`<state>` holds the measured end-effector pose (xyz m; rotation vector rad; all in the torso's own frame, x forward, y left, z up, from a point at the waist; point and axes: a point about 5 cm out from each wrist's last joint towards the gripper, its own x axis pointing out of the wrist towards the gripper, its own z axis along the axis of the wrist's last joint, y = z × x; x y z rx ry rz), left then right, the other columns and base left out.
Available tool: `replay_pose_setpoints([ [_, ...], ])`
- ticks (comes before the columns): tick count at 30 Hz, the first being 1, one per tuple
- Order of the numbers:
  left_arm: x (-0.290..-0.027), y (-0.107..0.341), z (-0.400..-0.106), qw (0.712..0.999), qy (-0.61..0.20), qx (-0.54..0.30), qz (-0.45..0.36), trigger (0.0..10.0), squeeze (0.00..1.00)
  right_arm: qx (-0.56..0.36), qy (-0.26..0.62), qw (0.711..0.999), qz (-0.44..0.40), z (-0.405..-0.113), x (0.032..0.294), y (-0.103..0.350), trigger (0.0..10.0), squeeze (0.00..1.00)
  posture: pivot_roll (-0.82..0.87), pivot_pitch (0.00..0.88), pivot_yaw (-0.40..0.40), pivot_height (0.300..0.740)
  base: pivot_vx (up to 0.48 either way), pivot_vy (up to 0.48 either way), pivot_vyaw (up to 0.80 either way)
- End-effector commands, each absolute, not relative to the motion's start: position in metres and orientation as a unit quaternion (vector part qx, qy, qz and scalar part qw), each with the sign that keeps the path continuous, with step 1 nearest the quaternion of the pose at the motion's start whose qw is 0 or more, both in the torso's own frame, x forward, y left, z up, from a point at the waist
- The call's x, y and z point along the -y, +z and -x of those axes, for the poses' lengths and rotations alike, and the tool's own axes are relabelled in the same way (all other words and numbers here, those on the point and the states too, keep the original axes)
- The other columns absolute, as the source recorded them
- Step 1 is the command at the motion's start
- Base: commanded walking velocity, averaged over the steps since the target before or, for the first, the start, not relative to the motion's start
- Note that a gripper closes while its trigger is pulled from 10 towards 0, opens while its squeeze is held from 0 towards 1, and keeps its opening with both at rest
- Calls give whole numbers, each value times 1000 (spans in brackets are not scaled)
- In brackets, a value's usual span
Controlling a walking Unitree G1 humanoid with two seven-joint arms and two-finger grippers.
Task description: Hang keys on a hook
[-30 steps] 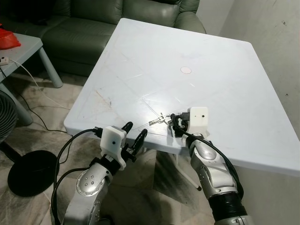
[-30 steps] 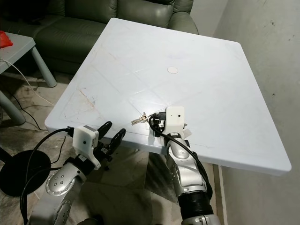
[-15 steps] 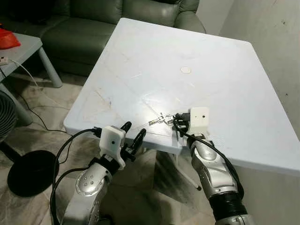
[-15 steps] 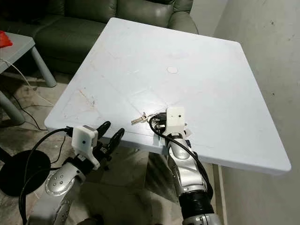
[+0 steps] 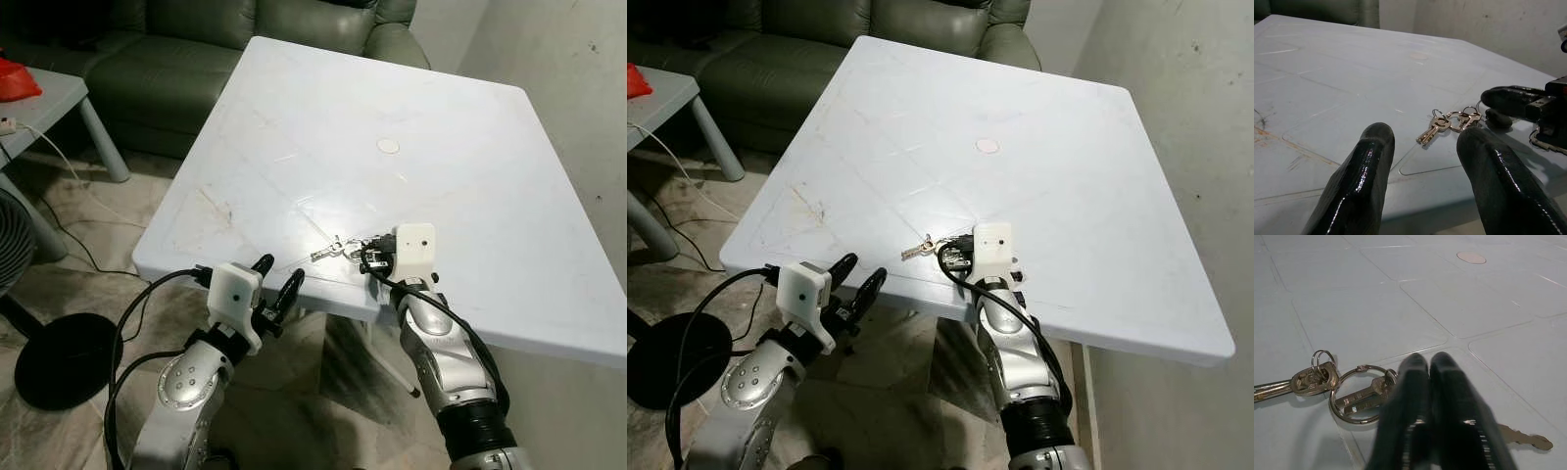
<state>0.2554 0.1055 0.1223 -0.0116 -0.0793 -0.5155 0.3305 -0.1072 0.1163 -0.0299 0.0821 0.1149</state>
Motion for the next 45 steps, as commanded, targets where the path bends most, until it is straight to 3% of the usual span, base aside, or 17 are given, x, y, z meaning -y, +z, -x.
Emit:
replay_pose_setpoints([
  [1, -103, 125, -253, 965, -259, 43, 3, 10000, 0, -44, 55, 997, 23, -330, 110, 114, 0, 0, 14, 164, -118, 740, 0, 0, 0],
  [11, -103, 126, -253, 966, -255, 43, 3, 10000, 0, -45, 63, 996, 38, -329, 110, 110, 314, 0, 14, 176, -118, 740, 0, 0, 0],
  [12, -103, 125, -252, 966, -254, 43, 3, 10000, 0, -46, 64, 996, 39, -328, 109, 110, 7451, 0, 15, 174, -119, 740, 0, 0, 0],
  [13, -103, 125, -252, 966, -254, 43, 3, 10000, 0, -47, 64, 996, 40, -328, 109, 109, 10000, 0, 15, 174, -119, 740, 0, 0, 0],
  [14, -104, 125, -252, 967, -253, 43, 3, 10000, 0, -53, 71, 995, 35, -328, 108, 107, 10000, 0, 14, 177, -120, 740, 0, 0, 0],
  [15, -104, 125, -252, 967, -252, 42, 3, 10000, 0, -56, 70, 996, 30, -328, 108, 106, 10000, 1000, 14, 177, -120, 740, 0, 0, 0],
  [18, -104, 125, -253, 967, -251, 42, 4, 10000, 0, -55, 60, 996, 37, -328, 110, 106, 10000, 1000, 15, 179, -120, 740, 0, 0, 0],
  [19, -104, 125, -253, 967, -250, 43, 4, 10000, 0, -58, 60, 996, 37, -328, 110, 106, 10000, 67, 15, 179, -120, 740, 0, 0, 0],
  [20, -104, 125, -253, 967, -250, 43, 4, 10000, 0, -59, 60, 996, 36, -328, 110, 106, 10000, 67, 15, 179, -120, 740, 0, 0, 0],
  [21, -104, 125, -253, 967, -250, 43, 5, 10000, 0, -59, 59, 996, 36, -328, 110, 106, 10000, 0, 13, 179, -119, 740, 0, 0, 0],
  [35, -105, 126, -254, 968, -247, 44, 5, 10000, 0, -51, 52, 997, 25, -330, 113, 107, 10000, 0, 14, 179, -117, 740, 0, 0, 0],
  [36, -105, 126, -254, 968, -247, 44, 5, 10000, 0, -52, 48, 997, 24, -330, 113, 107, 10000, 1000, 14, 178, -115, 740, 0, 0, 0],
  [45, -104, 126, -255, 968, -248, 45, 3, 10000, 0, -44, 26, 998, 23, -334, 118, 110, 10000, 1000, 14, 173, -114, 740, 0, 0, 0],
])
